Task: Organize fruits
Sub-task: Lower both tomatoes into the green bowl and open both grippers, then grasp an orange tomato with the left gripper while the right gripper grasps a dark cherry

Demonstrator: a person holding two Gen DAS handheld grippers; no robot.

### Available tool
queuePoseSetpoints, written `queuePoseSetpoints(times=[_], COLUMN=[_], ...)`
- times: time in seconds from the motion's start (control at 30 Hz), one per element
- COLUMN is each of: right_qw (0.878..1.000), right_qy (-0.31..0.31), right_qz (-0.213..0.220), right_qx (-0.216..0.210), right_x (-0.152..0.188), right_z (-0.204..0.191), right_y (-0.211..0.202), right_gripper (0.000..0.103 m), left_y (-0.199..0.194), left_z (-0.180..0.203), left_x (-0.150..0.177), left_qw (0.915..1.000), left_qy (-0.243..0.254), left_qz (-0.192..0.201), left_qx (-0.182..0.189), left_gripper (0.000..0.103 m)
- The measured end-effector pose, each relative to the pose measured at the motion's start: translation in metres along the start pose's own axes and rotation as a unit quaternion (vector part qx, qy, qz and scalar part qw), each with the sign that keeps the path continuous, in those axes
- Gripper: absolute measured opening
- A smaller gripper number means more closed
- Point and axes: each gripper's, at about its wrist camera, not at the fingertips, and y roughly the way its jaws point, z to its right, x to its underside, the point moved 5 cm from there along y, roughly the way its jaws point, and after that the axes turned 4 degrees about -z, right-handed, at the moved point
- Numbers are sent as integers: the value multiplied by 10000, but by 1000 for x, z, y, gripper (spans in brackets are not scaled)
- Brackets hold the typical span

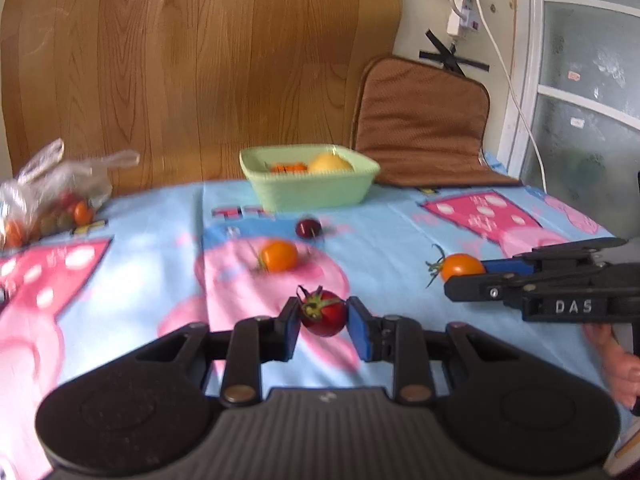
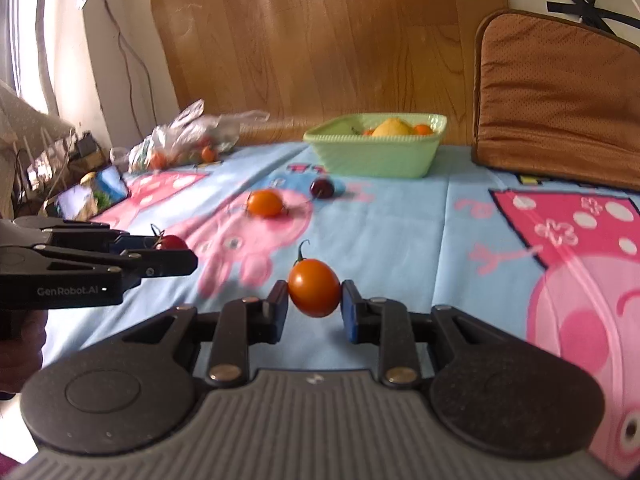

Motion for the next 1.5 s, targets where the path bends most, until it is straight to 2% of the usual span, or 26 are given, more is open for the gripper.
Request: queuePoseSetpoints(times=[0.17,0.37,0.5,0.6,0.73,0.8,0.9,0.97,1.07,1.2,1.37,1.5], right_qw=[9993,9974,9963,9954,9955,9959,9961,9956,9933,9934,9980,9994], right_qy=[156,290,379,484,644,654,639,574,428,388,222,-61], right_qz=[344,650,714,714,550,454,430,588,929,1053,574,190], right_qx=[0,124,287,408,420,442,421,461,543,254,-129,-288], right_x=[-47,-99,-122,-136,-150,-152,-153,-153,-153,-138,-100,-82], right_z=[24,52,74,94,117,123,126,123,114,104,77,50], right_y=[10,44,73,95,130,147,156,146,121,89,74,84], right_gripper=[31,31,31,31,32,33,34,36,44,44,44,44], left_y=[20,70,108,136,169,181,183,175,153,114,82,75], left_z=[-10,-23,-32,-35,-37,-38,-41,-43,-48,-54,-53,-43], left_x=[-50,-111,-136,-142,-144,-145,-146,-145,-143,-126,-88,-57], left_qw=[9994,9990,9993,9996,9993,9989,9986,9986,9985,9979,9972,9976], left_qy=[129,-29,-112,-95,-104,-103,-155,-217,-296,-428,-584,-519], left_qz=[276,392,294,131,-76,-157,-161,-99,64,233,168,10], left_qx=[-136,-203,-193,-247,-350,-431,-486,-477,-463,-425,-429,-452], left_gripper=[26,26,26,26,26,31,33,34,36,39,43,47])
